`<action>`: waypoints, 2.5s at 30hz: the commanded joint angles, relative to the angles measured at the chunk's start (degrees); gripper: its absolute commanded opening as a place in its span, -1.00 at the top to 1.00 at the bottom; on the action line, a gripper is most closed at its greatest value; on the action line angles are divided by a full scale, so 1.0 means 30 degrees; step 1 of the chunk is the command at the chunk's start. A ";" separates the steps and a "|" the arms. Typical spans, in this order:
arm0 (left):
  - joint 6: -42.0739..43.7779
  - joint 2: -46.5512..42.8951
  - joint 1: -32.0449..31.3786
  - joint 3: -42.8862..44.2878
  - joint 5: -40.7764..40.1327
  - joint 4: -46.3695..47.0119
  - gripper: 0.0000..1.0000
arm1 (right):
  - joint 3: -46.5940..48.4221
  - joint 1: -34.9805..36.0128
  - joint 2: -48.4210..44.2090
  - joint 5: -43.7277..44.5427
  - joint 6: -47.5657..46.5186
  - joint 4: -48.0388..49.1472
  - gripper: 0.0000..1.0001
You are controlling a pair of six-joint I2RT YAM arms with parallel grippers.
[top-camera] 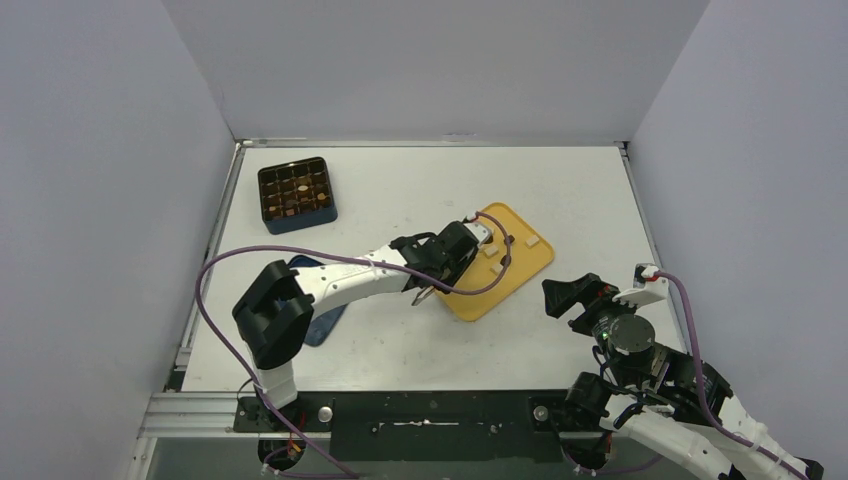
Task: Pack the chocolate
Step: Pick up the fake chocolate from the plate, then place the fake chocolate in the packing box.
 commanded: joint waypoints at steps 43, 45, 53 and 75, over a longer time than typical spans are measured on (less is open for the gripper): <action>-0.1242 0.0010 1.8133 0.5220 0.0810 -0.1613 0.48 | -0.0009 0.0155 0.0064 0.0361 -0.0184 0.0810 -1.00; -0.1282 0.0011 1.8302 0.5113 0.0763 -0.1515 0.48 | -0.0012 0.0151 0.0041 0.0360 -0.0161 0.0789 -1.00; -0.1186 0.0519 1.8723 0.5176 0.0999 -0.1565 0.45 | -0.0038 0.0158 0.0005 0.0297 -0.0125 0.0773 -1.00; -0.1509 -0.0414 1.8700 0.4643 0.1003 -0.1735 0.19 | -0.0038 0.0155 -0.0089 0.0209 -0.0064 0.0744 -1.00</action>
